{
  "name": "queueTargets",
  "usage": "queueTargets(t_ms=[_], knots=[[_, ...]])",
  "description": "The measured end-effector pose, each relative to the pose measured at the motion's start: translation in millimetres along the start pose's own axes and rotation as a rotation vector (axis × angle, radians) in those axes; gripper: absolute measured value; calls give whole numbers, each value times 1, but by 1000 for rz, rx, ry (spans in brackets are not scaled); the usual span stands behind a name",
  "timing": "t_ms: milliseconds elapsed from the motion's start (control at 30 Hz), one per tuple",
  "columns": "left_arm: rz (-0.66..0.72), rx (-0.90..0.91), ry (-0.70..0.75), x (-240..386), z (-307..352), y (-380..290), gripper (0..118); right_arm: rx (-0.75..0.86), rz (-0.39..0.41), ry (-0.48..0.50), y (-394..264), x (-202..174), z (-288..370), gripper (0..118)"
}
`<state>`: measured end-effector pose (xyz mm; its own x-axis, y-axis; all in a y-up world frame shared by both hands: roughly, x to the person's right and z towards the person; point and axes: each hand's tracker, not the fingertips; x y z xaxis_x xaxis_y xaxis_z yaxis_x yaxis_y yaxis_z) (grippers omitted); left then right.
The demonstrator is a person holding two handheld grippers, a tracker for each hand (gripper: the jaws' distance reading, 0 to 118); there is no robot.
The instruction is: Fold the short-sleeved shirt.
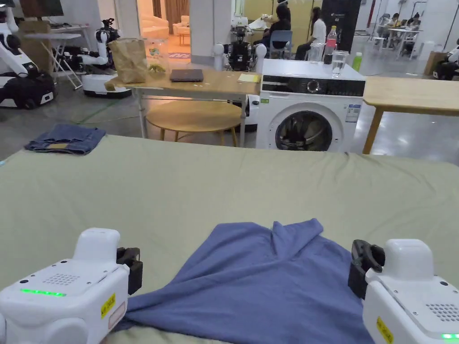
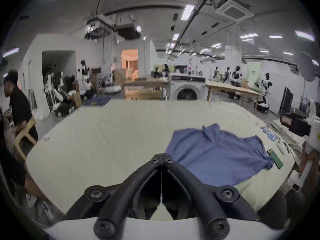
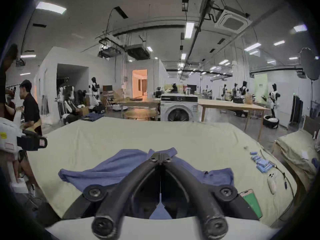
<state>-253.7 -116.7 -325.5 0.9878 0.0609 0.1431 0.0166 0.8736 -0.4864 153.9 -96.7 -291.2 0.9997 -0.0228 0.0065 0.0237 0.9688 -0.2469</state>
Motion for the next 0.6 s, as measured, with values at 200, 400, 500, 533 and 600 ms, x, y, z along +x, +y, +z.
queueTargets(t_ms=[200, 400, 500, 533, 600], knots=[[48, -203, -16, -52, -40, -33, 58, -93, 43, 72, -29, -21, -22, 0], [28, -385, -50, -66, -116, -80, 113, -168, 69, 66, -45, -23, -46, 0], [10, -416, -36, -75, -152, -90, 89, -191, 78, 44, -46, -18, -57, 0], [18, -412, -41, -76, -158, -93, 61, -197, 81, 36, -46, -15, -61, 0], [96, -371, -94, -76, -154, -87, 43, -220, 74, 35, -44, -7, -71, 0]])
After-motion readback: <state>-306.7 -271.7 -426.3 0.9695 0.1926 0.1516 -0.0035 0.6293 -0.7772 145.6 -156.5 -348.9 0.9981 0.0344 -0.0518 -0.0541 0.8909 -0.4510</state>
